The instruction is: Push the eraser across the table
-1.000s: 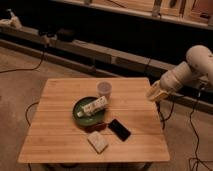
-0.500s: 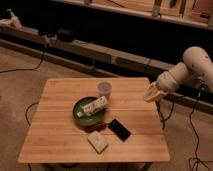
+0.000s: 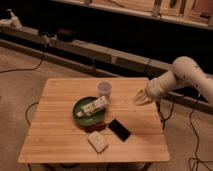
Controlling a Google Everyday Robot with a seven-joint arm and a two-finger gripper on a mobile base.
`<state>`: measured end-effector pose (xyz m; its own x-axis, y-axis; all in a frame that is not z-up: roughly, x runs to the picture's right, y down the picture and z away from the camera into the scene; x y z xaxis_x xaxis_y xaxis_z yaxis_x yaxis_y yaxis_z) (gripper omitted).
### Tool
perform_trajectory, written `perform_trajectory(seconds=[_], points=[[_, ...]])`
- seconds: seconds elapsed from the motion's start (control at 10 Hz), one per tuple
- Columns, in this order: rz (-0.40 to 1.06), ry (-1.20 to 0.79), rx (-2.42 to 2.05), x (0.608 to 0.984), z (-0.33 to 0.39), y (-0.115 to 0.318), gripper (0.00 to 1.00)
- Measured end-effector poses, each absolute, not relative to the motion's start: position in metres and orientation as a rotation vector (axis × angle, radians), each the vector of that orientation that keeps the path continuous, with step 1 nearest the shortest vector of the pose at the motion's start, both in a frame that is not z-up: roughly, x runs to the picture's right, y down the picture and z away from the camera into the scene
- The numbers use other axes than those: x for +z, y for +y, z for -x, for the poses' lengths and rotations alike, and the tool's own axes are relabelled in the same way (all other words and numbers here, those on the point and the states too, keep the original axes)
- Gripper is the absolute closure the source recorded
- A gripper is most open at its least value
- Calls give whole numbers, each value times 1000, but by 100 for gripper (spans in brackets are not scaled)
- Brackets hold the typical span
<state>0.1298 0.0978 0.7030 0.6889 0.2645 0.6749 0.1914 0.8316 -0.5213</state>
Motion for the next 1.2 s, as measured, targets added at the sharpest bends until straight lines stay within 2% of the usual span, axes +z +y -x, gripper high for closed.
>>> perform_trajectory(seconds=[0.2, 0.4, 0.8, 1.2], points=[[594, -870, -26, 694, -85, 134, 75], [584, -889, -56, 688, -67, 151, 75], [592, -887, -69, 688, -64, 158, 75], [713, -831, -139, 709, -67, 209, 75]])
